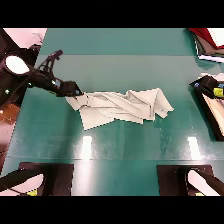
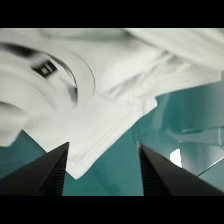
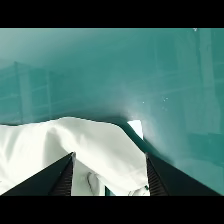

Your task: Fold the shirts.

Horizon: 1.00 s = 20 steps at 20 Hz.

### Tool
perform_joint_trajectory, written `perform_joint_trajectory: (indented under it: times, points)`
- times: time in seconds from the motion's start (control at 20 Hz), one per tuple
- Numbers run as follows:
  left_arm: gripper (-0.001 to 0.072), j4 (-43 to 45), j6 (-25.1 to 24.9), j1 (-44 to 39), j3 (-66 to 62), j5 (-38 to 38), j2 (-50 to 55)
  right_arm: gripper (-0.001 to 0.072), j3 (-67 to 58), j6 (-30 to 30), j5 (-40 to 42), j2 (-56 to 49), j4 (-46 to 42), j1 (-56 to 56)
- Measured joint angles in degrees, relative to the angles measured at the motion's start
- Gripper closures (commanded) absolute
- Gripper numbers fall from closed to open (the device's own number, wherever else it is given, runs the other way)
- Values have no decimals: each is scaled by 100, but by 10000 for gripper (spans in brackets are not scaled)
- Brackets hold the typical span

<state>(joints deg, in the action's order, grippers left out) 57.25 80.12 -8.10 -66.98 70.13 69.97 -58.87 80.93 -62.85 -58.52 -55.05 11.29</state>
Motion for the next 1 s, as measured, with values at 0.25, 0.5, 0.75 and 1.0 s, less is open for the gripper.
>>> perform_joint_trajectory:
  times: [0.25, 0.5, 0.75, 1.0]
  points:
    - [214, 181, 68, -682, 938, -1158, -166, 269, 0, -4, -74, 2, 0, 11]
    - [215, 487, 223, -870, 1222, -2114, -48, 269, 0, -4, -280, 4, 0, 11]
    - [214, 859, 258, -892, 1274, -1639, 22, 269, 0, -7, -382, 4, -2, 11]
    - [214, 1021, 352, -868, 1303, -1810, 59, 269, 2, -9, -402, 4, -13, 11]
